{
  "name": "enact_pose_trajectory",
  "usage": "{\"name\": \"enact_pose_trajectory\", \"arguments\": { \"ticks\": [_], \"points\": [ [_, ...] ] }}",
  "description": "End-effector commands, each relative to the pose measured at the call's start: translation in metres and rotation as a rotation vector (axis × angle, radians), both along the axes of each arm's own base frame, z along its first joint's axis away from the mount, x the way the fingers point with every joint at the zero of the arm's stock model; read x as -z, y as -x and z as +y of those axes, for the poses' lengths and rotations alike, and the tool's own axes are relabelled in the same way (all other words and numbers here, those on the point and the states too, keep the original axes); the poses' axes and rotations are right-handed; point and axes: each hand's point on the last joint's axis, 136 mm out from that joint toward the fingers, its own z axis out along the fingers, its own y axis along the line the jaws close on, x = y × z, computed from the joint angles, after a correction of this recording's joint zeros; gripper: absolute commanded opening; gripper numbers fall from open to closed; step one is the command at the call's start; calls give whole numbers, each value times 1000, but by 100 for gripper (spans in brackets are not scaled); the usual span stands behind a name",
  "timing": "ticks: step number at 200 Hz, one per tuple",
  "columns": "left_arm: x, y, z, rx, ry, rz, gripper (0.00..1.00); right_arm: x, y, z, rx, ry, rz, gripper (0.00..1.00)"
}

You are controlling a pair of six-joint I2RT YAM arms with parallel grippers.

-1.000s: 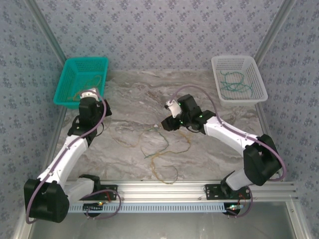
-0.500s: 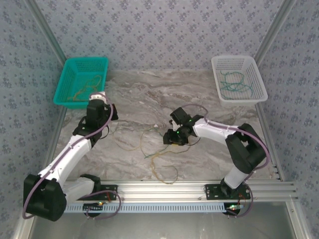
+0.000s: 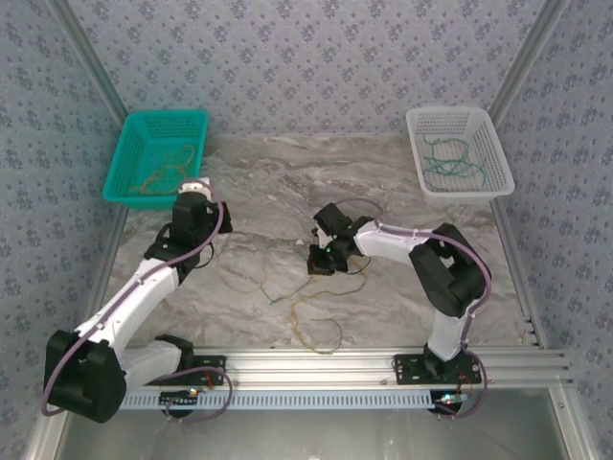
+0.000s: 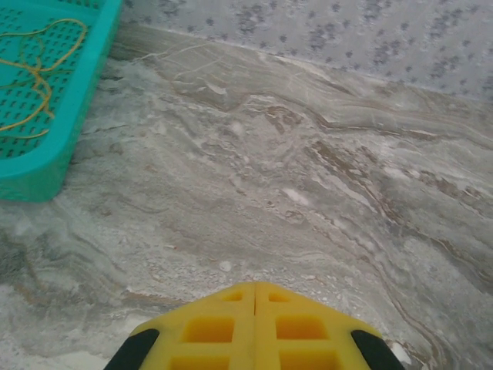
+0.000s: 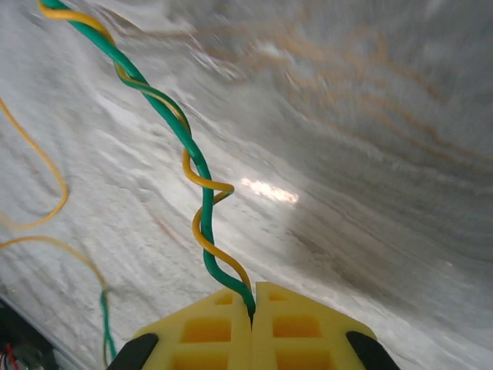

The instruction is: Untangle the cables

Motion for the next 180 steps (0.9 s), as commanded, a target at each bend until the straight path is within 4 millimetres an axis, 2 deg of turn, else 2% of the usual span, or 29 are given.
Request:
{"name": "enact_pose_trajectory", "arguments": {
  "ticks": [1, 9, 18, 26, 37, 42, 50, 55, 68, 79, 111, 121, 139, 167, 180],
  "points": [
    [-22, -2, -29, 151, 27, -63, 0, -57, -22, 5, -78, -85, -148, 0],
    [-20, -2, -37, 183, 8, -59, 0, -77, -28, 10, -103, -123, -184, 0],
    [-12, -4, -41, 206, -20, -41, 0, -85, -31, 9, -117, -145, -204, 0],
    [-4, -7, -42, 204, -37, -14, 4, -91, -35, 6, -115, -148, -220, 0],
    [8, -11, -40, 182, -52, 24, 17, -96, -41, -2, -97, -142, -230, 0],
    [13, -13, -37, 163, -59, 36, 25, -99, -44, -5, -89, -144, -233, 0],
    [16, -14, -37, 156, -60, 45, 45, -103, -46, -10, -81, -149, -240, 0],
    [16, -15, -37, 155, -58, 42, 53, -107, -48, -13, -78, -149, -250, 0],
    [10, -16, -33, 124, -50, 21, 64, -116, -50, -20, -86, -142, -288, 0],
    [2, -16, -29, 100, -45, -7, 70, -122, -50, -27, -111, -119, -316, 0],
    [-25, -11, -21, 72, -32, -96, 71, -135, -54, -49, -110, -126, -354, 0],
    [-32, -8, -21, 81, -20, -119, 68, -138, -56, -53, -123, -118, -376, 0],
    [-44, -3, -23, 99, 11, -161, 68, -139, -51, -61, -147, -85, -395, 0],
    [-63, 14, -63, 335, 74, -241, 66, -151, -46, -60, -177, -119, -421, 0],
    [-70, 28, -89, 488, 96, -280, 58, -155, -46, -61, -170, -125, -422, 0]
  ]
}}
